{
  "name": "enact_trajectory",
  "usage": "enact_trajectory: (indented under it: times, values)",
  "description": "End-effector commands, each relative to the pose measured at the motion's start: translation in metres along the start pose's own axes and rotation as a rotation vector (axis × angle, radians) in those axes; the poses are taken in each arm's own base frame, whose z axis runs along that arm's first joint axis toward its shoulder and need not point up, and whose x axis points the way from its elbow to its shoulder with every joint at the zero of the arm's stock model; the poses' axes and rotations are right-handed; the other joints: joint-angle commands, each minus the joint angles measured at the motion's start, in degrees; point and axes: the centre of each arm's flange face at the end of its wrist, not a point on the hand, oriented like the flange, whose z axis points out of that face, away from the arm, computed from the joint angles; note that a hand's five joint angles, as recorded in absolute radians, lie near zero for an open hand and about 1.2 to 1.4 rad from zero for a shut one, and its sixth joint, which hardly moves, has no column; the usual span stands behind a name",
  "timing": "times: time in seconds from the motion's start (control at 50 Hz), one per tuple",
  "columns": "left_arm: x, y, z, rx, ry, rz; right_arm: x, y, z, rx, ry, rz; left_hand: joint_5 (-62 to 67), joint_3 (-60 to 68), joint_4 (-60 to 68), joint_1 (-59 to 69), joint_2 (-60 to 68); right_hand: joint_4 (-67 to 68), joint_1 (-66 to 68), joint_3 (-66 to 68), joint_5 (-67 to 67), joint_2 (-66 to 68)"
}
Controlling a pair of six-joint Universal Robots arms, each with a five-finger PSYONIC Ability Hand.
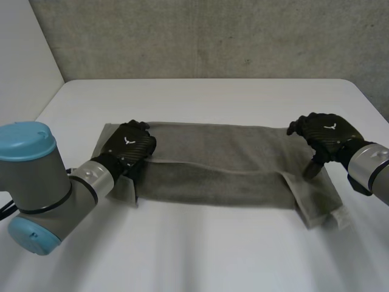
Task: Fold the towel.
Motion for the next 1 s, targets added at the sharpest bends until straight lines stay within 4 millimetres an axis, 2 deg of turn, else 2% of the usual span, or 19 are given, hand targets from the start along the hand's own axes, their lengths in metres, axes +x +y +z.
enact_trajectory:
  times: [0.02,0.18,0.3,0.46,0.6,0.64,0.7,0.78,0.94,1.0]
  values:
    - [0.005,0.002,-0.004,-0.010,0.011,-0.001,-0.028,-0.001,-0.009,-0.019,-0.073,0.051,3.6,-2.9,-3.4,6.1,4.1,-4.4,-3.2,-2.5,-0.1,-3.4]
    - [0.008,-0.002,-0.011,-0.004,0.014,0.002,-0.041,0.029,0.010,-0.098,-0.087,0.199,3.6,-2.9,-3.4,6.1,4.1,-4.4,-1.8,-2.5,1.2,-2.1]
    - [0.008,-0.005,-0.013,0.001,0.011,0.004,-0.040,0.045,0.022,-0.100,-0.029,0.199,3.6,-2.9,-3.4,6.1,4.1,-4.4,-1.8,-2.5,1.2,-2.1]
    - [0.008,-0.007,-0.016,0.007,0.009,0.006,-0.041,0.056,0.026,-0.114,0.004,0.184,3.6,-2.9,-3.4,6.1,4.1,-4.4,1.2,-2.5,4.2,1.0]
    - [0.001,-0.012,-0.021,0.015,-0.014,0.006,-0.028,0.055,0.025,-0.111,0.048,0.186,3.6,-2.9,-3.4,6.1,4.1,-4.4,7.3,-2.5,10.3,7.0]
    - [0.000,-0.013,-0.022,0.015,-0.023,0.007,-0.014,0.054,0.024,-0.105,0.083,0.182,3.6,-2.9,-3.4,6.1,4.1,-4.4,10.3,-2.5,13.3,10.0]
    - [-0.003,-0.015,-0.025,0.017,-0.040,0.007,-0.008,0.056,0.024,-0.107,0.100,0.177,3.6,-2.9,-3.4,6.1,4.1,-4.4,11.6,-2.5,14.7,11.4]
    - [-0.004,-0.019,-0.030,0.026,-0.049,0.005,0.010,0.059,0.018,-0.115,0.140,0.161,3.6,-2.9,-3.4,6.1,4.1,-4.4,22.4,-2.5,25.4,22.1]
    - [-0.002,-0.021,-0.035,0.028,-0.048,0.003,0.019,0.043,0.001,-0.071,0.156,0.146,3.6,-2.9,-3.4,6.1,4.1,-4.4,25.3,-2.5,28.3,25.0]
    - [-0.002,-0.021,-0.035,0.028,-0.050,0.003,0.019,0.042,-0.002,-0.068,0.143,0.150,3.6,-2.9,-3.4,6.1,4.1,-4.4,25.4,-2.5,28.5,25.2]
